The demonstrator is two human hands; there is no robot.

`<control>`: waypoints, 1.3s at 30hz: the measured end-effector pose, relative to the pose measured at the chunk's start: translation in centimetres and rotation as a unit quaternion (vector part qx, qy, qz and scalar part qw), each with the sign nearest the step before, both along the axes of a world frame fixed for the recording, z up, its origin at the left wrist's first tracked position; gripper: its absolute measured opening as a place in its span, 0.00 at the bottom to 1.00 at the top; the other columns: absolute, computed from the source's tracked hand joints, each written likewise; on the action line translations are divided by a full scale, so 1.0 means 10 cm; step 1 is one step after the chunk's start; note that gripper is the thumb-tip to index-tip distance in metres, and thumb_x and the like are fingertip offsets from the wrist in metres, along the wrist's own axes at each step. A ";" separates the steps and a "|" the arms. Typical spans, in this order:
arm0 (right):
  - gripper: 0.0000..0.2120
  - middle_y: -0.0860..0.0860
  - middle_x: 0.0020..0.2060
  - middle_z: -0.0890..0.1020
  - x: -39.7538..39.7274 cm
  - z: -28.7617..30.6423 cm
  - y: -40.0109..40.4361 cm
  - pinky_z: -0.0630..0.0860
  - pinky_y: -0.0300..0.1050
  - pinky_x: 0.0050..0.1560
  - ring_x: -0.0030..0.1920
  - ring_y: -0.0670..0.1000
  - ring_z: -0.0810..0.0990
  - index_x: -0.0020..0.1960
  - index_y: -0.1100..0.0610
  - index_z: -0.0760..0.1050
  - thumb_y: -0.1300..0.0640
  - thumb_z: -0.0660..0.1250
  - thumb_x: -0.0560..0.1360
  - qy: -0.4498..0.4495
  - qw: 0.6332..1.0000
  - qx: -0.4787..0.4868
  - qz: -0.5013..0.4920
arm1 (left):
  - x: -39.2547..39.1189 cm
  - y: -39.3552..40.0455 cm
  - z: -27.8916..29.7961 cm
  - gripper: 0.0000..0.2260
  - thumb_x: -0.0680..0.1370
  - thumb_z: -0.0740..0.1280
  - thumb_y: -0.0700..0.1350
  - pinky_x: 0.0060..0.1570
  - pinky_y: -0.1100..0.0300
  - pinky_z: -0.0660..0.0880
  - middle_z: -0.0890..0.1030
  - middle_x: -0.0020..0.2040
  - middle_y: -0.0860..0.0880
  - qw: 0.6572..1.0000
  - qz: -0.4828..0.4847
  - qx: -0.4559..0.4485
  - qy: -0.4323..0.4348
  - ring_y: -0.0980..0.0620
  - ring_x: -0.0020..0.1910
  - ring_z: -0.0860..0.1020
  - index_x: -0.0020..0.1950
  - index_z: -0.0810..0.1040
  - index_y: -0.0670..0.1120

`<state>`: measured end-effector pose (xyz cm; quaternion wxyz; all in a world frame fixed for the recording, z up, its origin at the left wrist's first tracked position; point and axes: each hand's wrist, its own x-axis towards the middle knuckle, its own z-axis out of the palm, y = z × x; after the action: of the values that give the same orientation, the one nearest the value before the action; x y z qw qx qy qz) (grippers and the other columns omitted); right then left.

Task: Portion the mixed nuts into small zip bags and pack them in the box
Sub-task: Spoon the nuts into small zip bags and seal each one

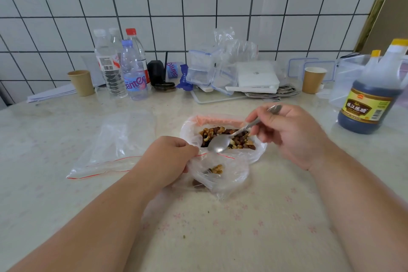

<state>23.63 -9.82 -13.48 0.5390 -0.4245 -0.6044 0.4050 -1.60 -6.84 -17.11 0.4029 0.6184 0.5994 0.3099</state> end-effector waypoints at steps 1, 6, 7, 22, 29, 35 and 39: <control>0.13 0.54 0.32 0.82 0.02 0.01 0.02 0.71 0.39 0.33 0.30 0.49 0.75 0.41 0.55 0.84 0.53 0.64 0.78 0.037 0.999 -0.001 -0.027 | 0.00 0.00 0.00 0.14 0.78 0.70 0.50 0.25 0.65 0.64 0.73 0.21 0.53 1.000 -0.002 0.001 0.001 0.54 0.19 0.66 0.41 0.84 0.41; 0.17 0.49 0.30 0.82 0.06 -0.02 0.08 0.71 0.42 0.35 0.29 0.46 0.75 0.43 0.55 0.82 0.52 0.60 0.83 0.021 0.981 -0.010 -0.191 | 0.00 0.00 0.00 0.13 0.77 0.70 0.50 0.26 0.64 0.65 0.73 0.21 0.53 1.000 -0.003 0.001 -0.002 0.53 0.19 0.67 0.40 0.83 0.41; 0.16 0.48 0.30 0.82 0.07 -0.04 0.09 0.71 0.42 0.36 0.29 0.45 0.76 0.42 0.54 0.82 0.51 0.59 0.83 -0.019 0.975 -0.006 -0.222 | 0.00 0.00 0.00 0.13 0.77 0.70 0.50 0.26 0.64 0.65 0.74 0.21 0.52 1.000 -0.002 0.002 -0.004 0.53 0.19 0.67 0.40 0.83 0.41; 0.09 0.38 0.41 0.80 -0.01 -0.21 0.13 0.67 0.33 0.39 0.41 0.38 0.79 0.49 0.45 0.83 0.51 0.64 0.80 -0.331 0.919 0.049 -0.207 | 0.00 0.01 -0.02 0.16 0.76 0.70 0.51 0.29 0.61 0.63 0.72 0.22 0.52 1.000 -0.003 0.010 0.008 0.52 0.21 0.66 0.37 0.80 0.39; 0.15 0.46 0.31 0.84 0.10 -0.22 0.22 0.72 0.45 0.40 0.32 0.45 0.79 0.40 0.50 0.82 0.52 0.61 0.81 -0.113 0.957 -0.037 -0.265 | 0.00 0.00 -0.03 0.16 0.76 0.70 0.51 0.29 0.60 0.63 0.72 0.23 0.51 1.000 -0.008 0.010 0.000 0.51 0.22 0.65 0.36 0.79 0.38; 0.14 0.51 0.32 0.85 0.08 -0.28 0.27 0.72 0.42 0.35 0.29 0.46 0.78 0.41 0.55 0.83 0.56 0.62 0.81 -0.029 0.967 -0.105 -0.228 | 0.01 0.00 -0.02 0.19 0.78 0.69 0.50 0.25 0.64 0.62 0.71 0.21 0.55 1.000 -0.021 0.012 0.019 0.53 0.20 0.64 0.27 0.74 0.49; 0.14 0.54 0.28 0.80 0.06 -0.25 0.29 0.69 0.39 0.27 0.25 0.47 0.73 0.40 0.60 0.80 0.60 0.60 0.80 0.064 0.957 -0.161 -0.231 | 0.02 -0.01 -0.01 0.21 0.78 0.69 0.50 0.24 0.66 0.61 0.70 0.20 0.55 0.999 -0.023 0.016 0.025 0.54 0.19 0.64 0.25 0.74 0.50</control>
<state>24.28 -6.94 -15.99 0.5794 -0.6073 -0.3809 0.3878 -1.43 -6.94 -17.22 0.3846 0.6460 0.5901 0.2943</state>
